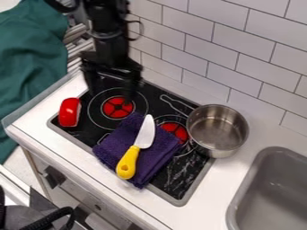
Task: Put the red object in the silver pot
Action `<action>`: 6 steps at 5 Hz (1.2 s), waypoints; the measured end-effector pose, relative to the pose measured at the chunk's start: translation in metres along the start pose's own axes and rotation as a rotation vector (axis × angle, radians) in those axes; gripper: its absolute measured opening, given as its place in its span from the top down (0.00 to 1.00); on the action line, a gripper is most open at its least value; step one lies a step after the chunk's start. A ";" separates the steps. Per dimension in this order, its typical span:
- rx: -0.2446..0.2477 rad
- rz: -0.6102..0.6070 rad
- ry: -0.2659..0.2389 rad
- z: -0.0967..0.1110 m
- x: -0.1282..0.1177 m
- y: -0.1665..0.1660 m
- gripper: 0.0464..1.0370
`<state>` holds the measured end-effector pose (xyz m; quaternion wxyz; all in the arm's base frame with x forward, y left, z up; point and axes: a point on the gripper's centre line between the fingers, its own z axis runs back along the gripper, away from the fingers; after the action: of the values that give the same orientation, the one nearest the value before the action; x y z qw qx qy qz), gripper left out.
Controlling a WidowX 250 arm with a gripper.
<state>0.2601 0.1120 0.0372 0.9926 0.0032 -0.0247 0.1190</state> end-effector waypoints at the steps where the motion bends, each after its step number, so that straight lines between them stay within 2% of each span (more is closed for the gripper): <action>1: 0.008 0.048 -0.034 -0.005 0.003 0.031 0.03; 2: 0.026 0.091 -0.052 -0.007 0.002 0.050 0.03; 3: 0.025 0.103 -0.036 -0.024 0.000 0.055 0.03; 4: 0.019 0.108 0.002 -0.046 -0.005 0.055 0.03; 5: 0.033 0.130 -0.019 -0.056 -0.001 0.065 0.03; 6: 0.020 0.179 0.045 -0.077 -0.019 0.075 0.04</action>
<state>0.2275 0.1813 -0.0408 0.9782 0.0080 -0.0013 0.2077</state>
